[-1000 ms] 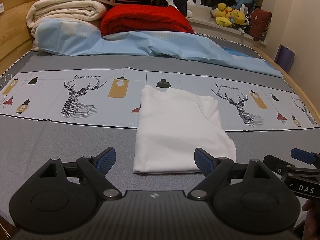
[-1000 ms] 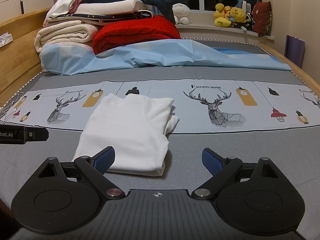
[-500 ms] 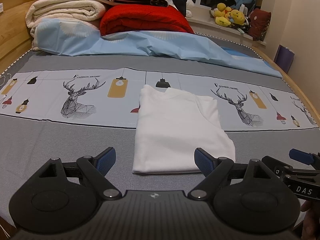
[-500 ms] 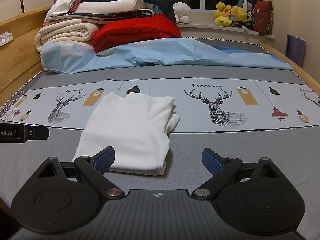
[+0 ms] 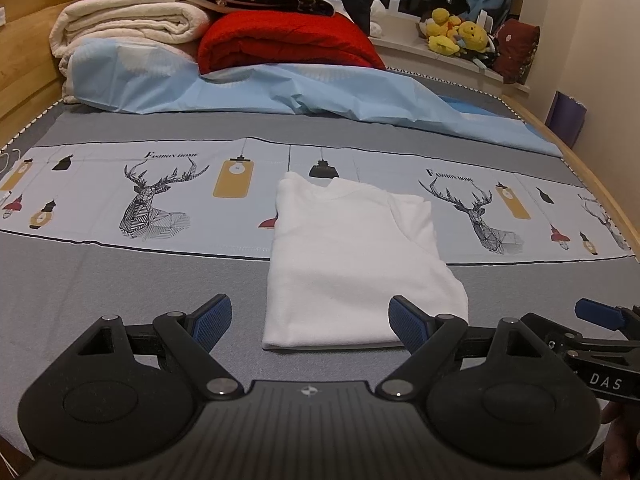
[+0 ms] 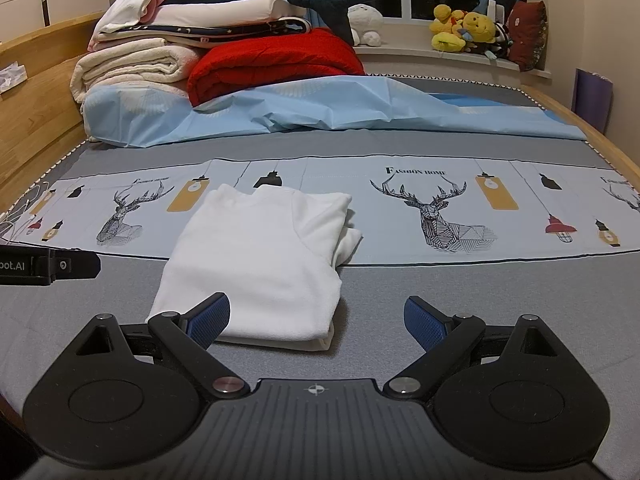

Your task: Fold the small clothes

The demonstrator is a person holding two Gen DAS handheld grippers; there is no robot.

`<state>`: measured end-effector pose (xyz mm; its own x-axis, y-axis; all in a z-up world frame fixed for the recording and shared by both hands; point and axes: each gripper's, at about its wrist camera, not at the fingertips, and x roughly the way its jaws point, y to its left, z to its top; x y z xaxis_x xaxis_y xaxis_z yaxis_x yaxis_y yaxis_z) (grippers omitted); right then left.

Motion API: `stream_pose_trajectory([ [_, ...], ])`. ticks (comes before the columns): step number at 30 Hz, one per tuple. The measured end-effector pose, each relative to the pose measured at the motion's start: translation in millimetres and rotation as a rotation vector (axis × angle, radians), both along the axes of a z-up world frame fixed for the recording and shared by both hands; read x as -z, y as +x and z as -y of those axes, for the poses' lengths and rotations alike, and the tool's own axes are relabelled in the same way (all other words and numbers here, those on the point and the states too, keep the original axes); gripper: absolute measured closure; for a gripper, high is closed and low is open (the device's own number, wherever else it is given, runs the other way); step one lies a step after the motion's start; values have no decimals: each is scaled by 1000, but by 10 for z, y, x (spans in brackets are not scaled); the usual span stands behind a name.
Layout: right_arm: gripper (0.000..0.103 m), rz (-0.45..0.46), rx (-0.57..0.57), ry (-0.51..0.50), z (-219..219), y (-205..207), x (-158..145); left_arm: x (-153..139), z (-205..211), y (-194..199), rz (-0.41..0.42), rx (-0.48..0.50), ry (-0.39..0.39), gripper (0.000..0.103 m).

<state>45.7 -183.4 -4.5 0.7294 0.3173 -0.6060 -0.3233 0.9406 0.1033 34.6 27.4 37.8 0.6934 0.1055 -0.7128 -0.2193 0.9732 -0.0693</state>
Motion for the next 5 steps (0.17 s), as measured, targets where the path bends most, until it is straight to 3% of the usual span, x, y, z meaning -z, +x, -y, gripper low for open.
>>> stream_pose_trajectory([
  [5, 9, 0, 1, 0, -4, 0, -1, 0, -13, -5, -1, -1, -3, 14],
])
